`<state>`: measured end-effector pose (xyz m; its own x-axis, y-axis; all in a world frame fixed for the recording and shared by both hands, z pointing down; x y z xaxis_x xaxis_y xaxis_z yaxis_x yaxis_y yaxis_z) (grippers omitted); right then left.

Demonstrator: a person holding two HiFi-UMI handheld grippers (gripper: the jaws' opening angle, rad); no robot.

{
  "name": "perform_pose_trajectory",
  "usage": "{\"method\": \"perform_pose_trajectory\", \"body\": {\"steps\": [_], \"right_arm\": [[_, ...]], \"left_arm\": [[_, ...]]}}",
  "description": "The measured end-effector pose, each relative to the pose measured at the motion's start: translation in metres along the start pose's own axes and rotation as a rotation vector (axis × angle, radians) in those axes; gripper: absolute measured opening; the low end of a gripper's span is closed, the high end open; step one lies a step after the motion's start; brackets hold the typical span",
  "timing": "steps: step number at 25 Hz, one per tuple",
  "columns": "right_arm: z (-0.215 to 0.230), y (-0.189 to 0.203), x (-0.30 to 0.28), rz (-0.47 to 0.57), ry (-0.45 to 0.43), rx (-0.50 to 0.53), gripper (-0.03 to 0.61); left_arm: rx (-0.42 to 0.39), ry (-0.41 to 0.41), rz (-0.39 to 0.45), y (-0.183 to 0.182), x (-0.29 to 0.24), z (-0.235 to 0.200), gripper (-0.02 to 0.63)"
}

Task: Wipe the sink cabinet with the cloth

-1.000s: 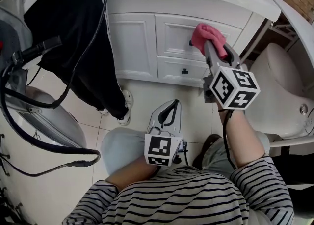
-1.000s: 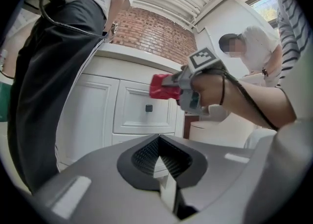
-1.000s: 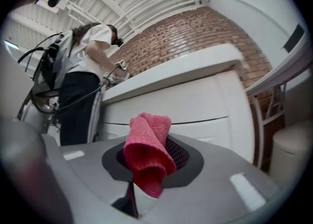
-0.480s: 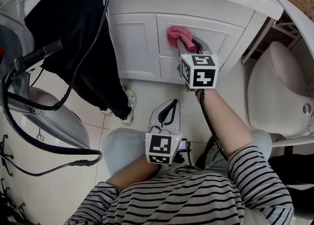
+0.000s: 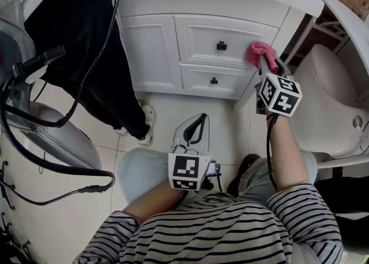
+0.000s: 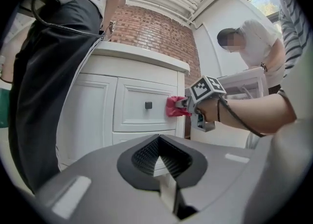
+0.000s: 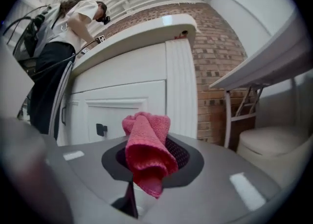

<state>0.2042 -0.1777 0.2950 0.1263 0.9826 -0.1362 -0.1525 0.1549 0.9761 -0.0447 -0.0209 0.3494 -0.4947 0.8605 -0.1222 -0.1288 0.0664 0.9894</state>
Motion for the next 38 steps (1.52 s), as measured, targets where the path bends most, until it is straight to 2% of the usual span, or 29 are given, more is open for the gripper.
{"method": "perform_pose_trajectory", "body": {"steps": [1, 3, 5, 7, 10, 13, 15, 16, 20, 26, 32, 35, 38], "right_arm": [[0.01, -0.001, 0.008, 0.012, 0.046, 0.003, 0.097], [0.027, -0.001, 0.021, 0.029, 0.12, -0.054, 0.094], [0.026, -0.001, 0.029, 0.04, 0.108, -0.123, 0.094], [0.0, 0.001, 0.025, 0.045, 0.013, -0.137, 0.094], [-0.068, 0.016, 0.002, 0.012, -0.206, -0.112, 0.094], [-0.141, 0.048, -0.034, -0.049, -0.415, -0.044, 0.094], [-0.172, 0.067, -0.057, -0.086, -0.491, 0.007, 0.094], [-0.18, 0.076, -0.067, -0.104, -0.496, 0.026, 0.094], [-0.168, 0.091, -0.085, -0.114, -0.413, 0.079, 0.095], [-0.091, 0.079, -0.063, -0.052, -0.257, 0.077, 0.095], [-0.002, 0.074, -0.027, -0.018, -0.059, 0.015, 0.106], [0.017, 0.075, -0.014, -0.021, 0.037, 0.029, 0.099], [0.024, 0.077, 0.003, -0.011, 0.118, -0.049, 0.094]], "left_arm": [[0.003, -0.002, 0.001, -0.001, 0.0, -0.001, -0.005], [0.011, -0.001, 0.007, -0.002, 0.0, -0.004, -0.006], [0.024, 0.004, 0.014, -0.003, 0.001, -0.005, -0.006], [0.035, 0.011, 0.017, -0.003, -0.001, -0.005, -0.005], [0.037, 0.009, 0.017, -0.001, -0.002, -0.005, -0.006], [0.046, -0.007, -0.004, 0.003, -0.001, -0.01, -0.006], [0.058, -0.016, -0.016, 0.003, -0.002, -0.013, -0.006], [0.054, -0.018, -0.016, 0.005, -0.003, -0.013, -0.006], [0.028, -0.014, -0.018, 0.011, -0.002, -0.014, -0.006], [0.055, 0.011, -0.026, 0.009, -0.005, -0.016, -0.006], [0.049, 0.026, -0.011, 0.006, -0.004, -0.008, -0.006], [0.056, 0.021, -0.005, 0.005, -0.001, -0.009, -0.006], [0.069, 0.024, -0.006, 0.004, 0.001, -0.009, -0.006]]}}
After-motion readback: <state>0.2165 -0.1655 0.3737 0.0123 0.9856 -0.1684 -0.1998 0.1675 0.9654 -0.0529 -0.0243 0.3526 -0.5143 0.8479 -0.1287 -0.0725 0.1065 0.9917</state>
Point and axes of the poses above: the fingertips, and each gripper's own axes: x backward along the fingers, z to its right, y out of its underside, the point moved 8 cm from there along x, backward along the fingers, and after that the axes turned 7 degrees about -x, right-handed, at the moved point
